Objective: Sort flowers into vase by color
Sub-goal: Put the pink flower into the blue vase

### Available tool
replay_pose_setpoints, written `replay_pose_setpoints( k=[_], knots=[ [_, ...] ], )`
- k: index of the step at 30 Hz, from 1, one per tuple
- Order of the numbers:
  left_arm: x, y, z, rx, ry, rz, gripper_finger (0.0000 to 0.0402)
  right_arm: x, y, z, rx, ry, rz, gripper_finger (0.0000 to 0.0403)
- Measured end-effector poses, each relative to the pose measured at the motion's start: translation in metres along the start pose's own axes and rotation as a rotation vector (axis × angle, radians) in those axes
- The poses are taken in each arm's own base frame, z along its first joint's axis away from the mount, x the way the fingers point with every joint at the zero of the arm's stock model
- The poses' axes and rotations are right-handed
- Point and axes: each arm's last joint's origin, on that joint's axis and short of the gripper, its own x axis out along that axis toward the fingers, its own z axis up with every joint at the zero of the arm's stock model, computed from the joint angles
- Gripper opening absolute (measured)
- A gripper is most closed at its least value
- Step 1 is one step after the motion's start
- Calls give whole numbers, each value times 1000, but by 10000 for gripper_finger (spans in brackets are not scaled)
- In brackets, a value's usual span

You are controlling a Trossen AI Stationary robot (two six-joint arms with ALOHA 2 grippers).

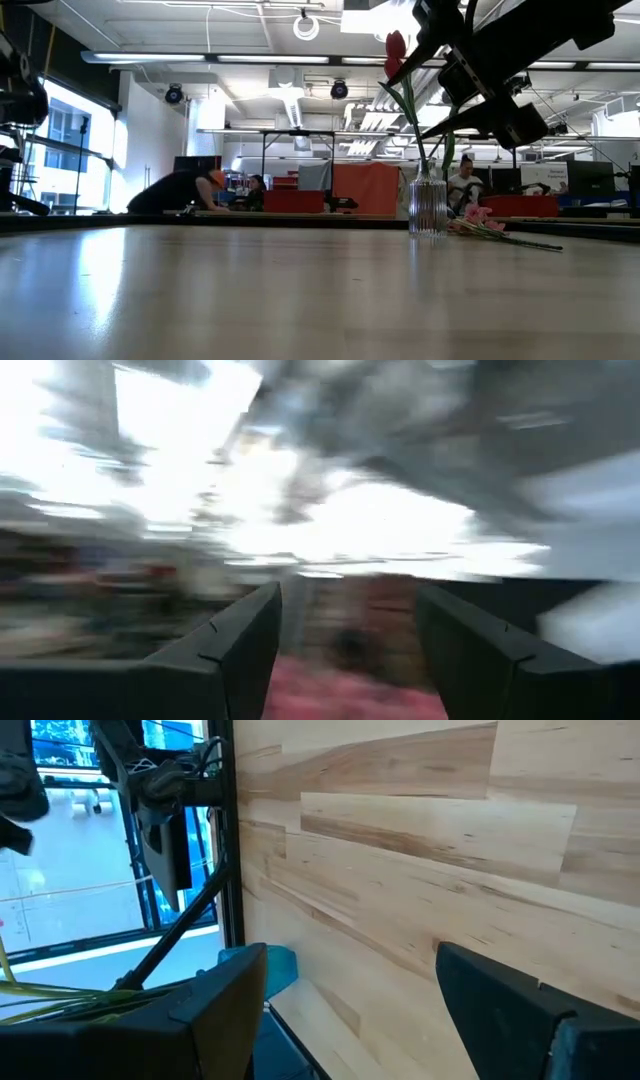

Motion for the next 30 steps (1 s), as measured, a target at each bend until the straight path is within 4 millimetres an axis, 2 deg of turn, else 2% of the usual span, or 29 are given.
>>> replay_pose_setpoints(
  k=[3,5,9,11,20,22,27,30],
  knots=[
    [-1,14,23,100,28,348,209,0,0,0,0,-4,0,284],
    [-2,21,33,170,51,482,205,0,0,0,0,-4,4,284],
    [1,22,50,187,-92,390,199,0,3,1,-8,-32,36,284],
    [2,22,52,166,-133,360,194,0,6,1,-16,-47,67,284],
    [30,16,9,25,10,263,160,-1,12,1,-37,-51,123,284],
    [34,18,8,40,-11,273,156,-1,12,1,-35,-59,129,284],
    [35,31,22,77,-152,295,151,-1,13,2,-22,-84,141,284],
    [39,39,19,50,-143,266,151,-1,13,2,-31,-85,141,284]
  ],
)
